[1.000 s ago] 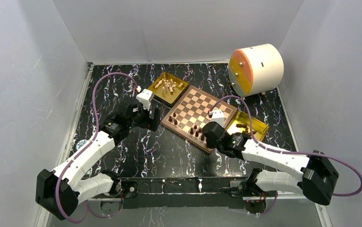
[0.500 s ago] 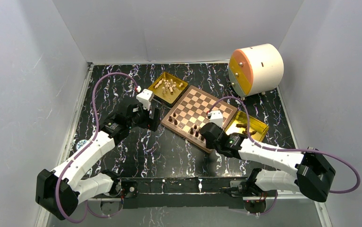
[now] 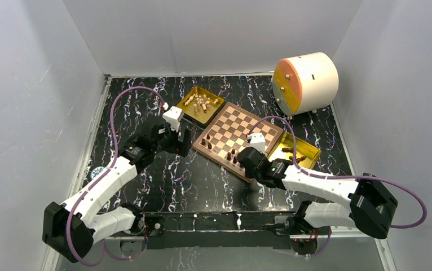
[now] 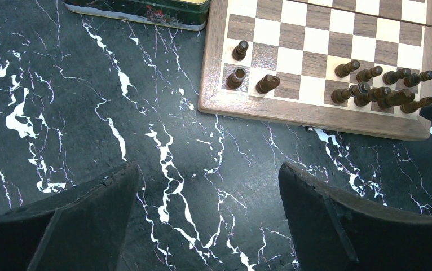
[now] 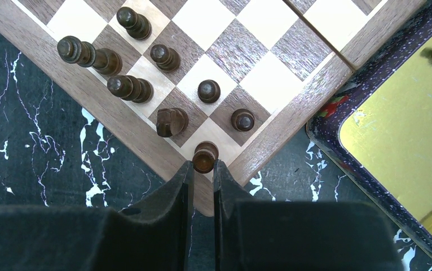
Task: Set up the chess pieces on the board
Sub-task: Place the chess piece on the chessboard.
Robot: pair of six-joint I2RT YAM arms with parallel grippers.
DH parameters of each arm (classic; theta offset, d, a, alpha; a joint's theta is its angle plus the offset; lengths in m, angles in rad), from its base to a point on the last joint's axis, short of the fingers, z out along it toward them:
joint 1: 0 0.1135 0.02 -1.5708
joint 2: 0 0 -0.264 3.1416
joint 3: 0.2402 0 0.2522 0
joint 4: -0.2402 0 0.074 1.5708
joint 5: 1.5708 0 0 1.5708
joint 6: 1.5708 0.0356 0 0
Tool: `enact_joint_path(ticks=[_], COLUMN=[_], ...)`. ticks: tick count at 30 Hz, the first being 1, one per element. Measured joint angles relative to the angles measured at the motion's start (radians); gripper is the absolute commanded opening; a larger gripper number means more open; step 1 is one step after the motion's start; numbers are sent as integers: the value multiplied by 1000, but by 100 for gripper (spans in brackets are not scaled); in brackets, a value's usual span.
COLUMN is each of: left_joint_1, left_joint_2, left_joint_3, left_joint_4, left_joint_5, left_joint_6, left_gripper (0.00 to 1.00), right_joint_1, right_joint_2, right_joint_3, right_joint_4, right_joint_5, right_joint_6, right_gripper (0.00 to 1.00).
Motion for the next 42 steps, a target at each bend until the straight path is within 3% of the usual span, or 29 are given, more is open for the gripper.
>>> enact_joint_path(ticks=[23, 42], left_joint_1=[0, 0], left_joint_2=[0, 0], left_joint_3=[0, 0], left_joint_4=[0, 0], left_joint_5=[0, 0], left_joint_6=[0, 0], left_gripper=[92, 91], right_joint_1=[2, 2], right_joint_2=[2, -2], right_joint_3=[27, 92], right_joint_4=[-77, -113], right_joint_5=[-2, -19], right_joint_6=[27, 30], right_gripper=[37, 42])
